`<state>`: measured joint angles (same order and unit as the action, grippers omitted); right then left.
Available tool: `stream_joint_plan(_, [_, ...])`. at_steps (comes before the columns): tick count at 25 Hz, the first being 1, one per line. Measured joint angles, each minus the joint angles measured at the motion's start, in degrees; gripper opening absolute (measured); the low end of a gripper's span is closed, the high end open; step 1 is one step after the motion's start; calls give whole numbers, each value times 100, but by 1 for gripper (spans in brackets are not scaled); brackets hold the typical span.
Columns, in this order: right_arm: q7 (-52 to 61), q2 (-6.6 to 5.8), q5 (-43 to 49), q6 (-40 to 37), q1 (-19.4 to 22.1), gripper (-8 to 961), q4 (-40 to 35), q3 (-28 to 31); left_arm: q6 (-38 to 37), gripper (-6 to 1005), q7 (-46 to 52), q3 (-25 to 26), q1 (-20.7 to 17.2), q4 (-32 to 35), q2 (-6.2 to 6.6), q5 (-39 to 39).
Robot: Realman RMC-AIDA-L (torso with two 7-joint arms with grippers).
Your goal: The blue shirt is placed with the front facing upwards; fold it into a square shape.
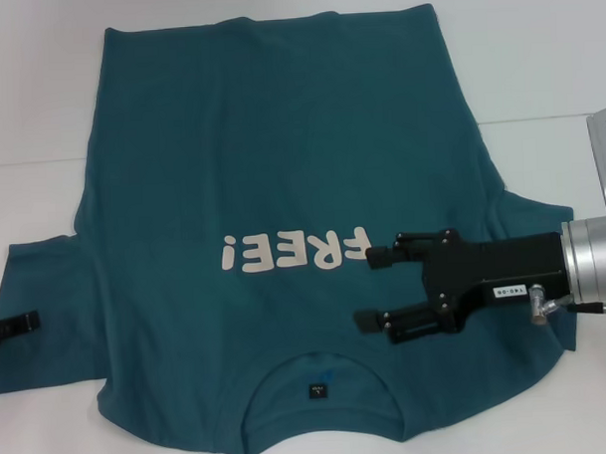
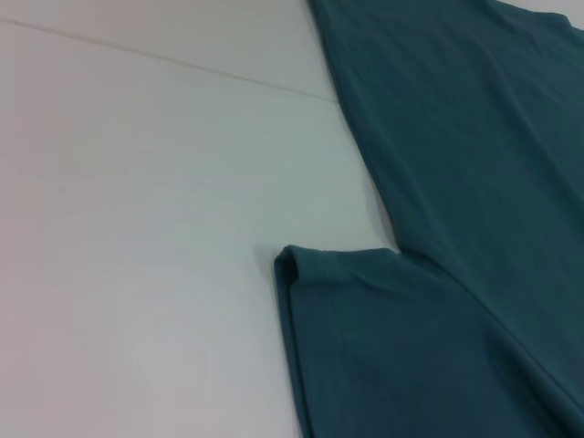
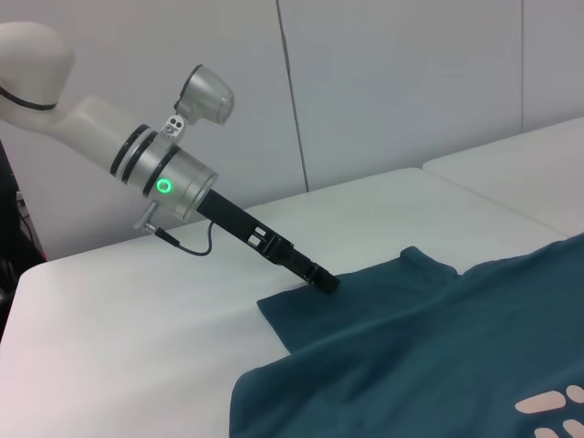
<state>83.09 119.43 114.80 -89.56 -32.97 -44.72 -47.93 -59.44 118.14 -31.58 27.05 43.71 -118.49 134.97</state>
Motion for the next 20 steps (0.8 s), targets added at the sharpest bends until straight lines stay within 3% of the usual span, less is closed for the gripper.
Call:
stream_joint_plan(10, [83, 0, 3, -6, 10, 942, -64, 17, -172, 799, -39, -8, 30, 49, -5, 11])
stream_joint_plan(20, [106, 0, 5, -9, 13, 941, -64, 38, -183, 534, -121, -60, 74, 32, -13, -18])
